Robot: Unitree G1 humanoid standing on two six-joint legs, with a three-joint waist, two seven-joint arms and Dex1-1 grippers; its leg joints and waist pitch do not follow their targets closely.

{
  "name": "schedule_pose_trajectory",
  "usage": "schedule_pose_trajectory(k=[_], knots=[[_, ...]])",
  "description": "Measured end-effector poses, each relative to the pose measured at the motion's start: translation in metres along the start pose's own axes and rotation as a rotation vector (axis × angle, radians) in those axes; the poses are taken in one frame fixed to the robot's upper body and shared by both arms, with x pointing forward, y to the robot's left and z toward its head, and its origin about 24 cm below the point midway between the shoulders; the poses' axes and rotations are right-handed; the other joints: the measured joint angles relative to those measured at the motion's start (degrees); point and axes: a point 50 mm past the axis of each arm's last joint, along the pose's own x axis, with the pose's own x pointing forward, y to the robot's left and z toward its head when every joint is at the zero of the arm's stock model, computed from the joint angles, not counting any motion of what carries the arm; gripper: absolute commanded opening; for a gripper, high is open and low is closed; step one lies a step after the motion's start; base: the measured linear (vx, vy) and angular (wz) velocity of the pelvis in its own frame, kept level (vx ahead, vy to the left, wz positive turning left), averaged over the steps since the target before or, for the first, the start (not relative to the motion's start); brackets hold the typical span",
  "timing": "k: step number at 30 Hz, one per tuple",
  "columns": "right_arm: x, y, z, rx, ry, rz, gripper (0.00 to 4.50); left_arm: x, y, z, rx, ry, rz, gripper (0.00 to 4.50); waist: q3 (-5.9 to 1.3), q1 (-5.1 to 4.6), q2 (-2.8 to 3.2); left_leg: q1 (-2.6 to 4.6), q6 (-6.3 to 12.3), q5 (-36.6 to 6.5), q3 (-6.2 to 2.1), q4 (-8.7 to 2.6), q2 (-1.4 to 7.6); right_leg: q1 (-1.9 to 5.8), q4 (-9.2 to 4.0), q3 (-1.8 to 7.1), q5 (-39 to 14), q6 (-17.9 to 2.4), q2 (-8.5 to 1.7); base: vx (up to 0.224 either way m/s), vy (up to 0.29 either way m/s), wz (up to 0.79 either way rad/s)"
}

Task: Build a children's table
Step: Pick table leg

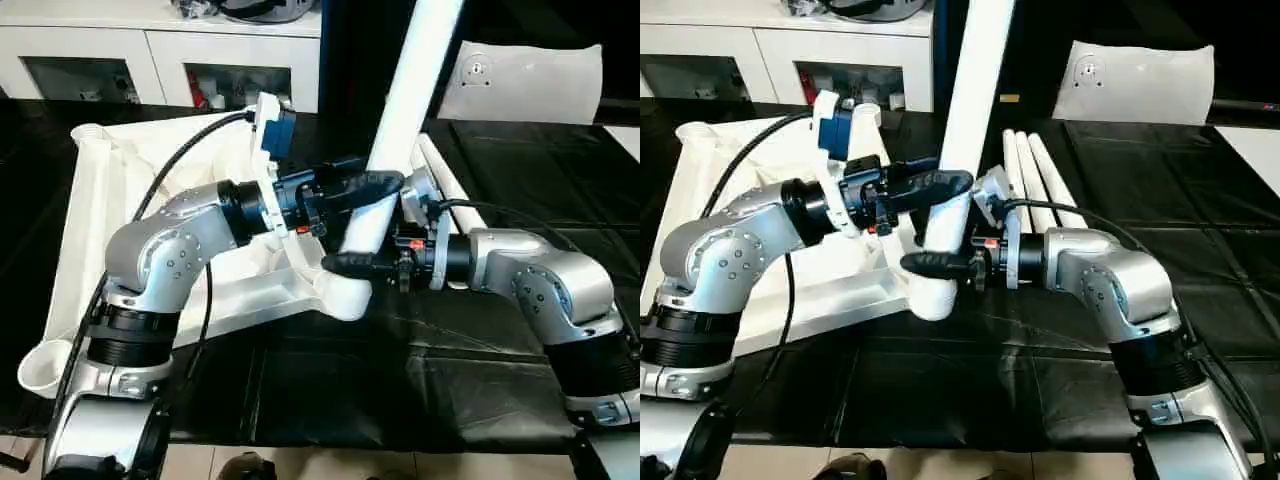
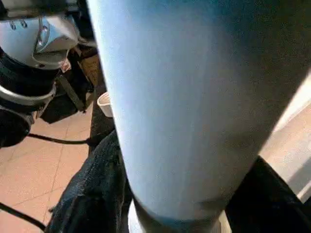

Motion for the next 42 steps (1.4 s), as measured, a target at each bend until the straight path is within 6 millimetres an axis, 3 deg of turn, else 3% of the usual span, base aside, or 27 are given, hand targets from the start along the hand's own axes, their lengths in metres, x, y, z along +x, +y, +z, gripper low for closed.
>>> schedule_pose_trajectory(k=[7,8,15,28,30,34,42], knots=[[0.000,-0.001,-0.001,0.003,0.004,-0.003,2.73,-0.001,0.000,0.000,0.005,0.006,-0.003,1.82,0.00,0.01,0.00,0.00,0.00,0.00,0.00,0.00,0.00,0.00,0.00,0.00,0.00,0.00,0.00,0.000,0.000,0.00],[0.001,-0.001,-0.001,0.004,0.003,-0.004,2.45,-0.001,0.000,0.000,0.005,0.006,-0.003,1.82,0.00,0.00,0.00,0.00,0.00,0.00,0.00,0.00,0.00,0.00,0.00,0.00,0.00,0.00,0.00,0.000,0.000,0.00],[0.003,-0.002,-0.003,0.022,-0.004,-0.004,2.00,-0.001,0.001,0.000,0.010,0.013,0.005,1.82,-0.01,0.03,-0.03,0.00,0.01,0.00,0.00,0.01,0.00,0.00,0.01,0.00,0.00,0.00,0.00,0.000,0.000,0.00],[0.004,-0.003,-0.004,0.016,-0.044,-0.021,1.91,0.002,0.003,0.001,-0.008,0.003,0.031,1.80,-0.03,0.10,-0.07,0.00,0.01,0.00,0.00,0.02,0.00,0.00,0.01,0.00,0.01,-0.01,-0.01,0.000,0.000,0.00],[0.008,-0.002,-0.004,0.025,-0.085,-0.033,1.91,0.003,0.003,0.002,-0.036,-0.020,0.039,2.50,-0.03,0.05,-0.07,0.00,0.01,0.01,0.00,0.03,0.00,0.00,0.02,0.00,0.01,-0.01,-0.01,0.000,0.000,0.00],[0.012,-0.003,-0.001,0.030,-0.140,-0.065,1.90,0.005,0.001,0.006,-0.092,-0.107,0.034,2.57,-0.04,0.06,-0.06,0.00,-0.01,0.01,0.00,0.03,0.00,0.00,0.02,0.00,0.02,-0.02,0.00,0.000,0.000,0.00],[0.018,0.001,-0.009,0.103,-0.240,-0.117,1.89,0.014,-0.006,0.018,-0.160,-0.304,0.031,3.36,-0.04,0.19,-0.05,0.02,-0.01,0.01,0.01,0.04,0.01,0.03,0.02,-0.02,0.05,-0.01,-0.02,0.000,0.000,0.00]])
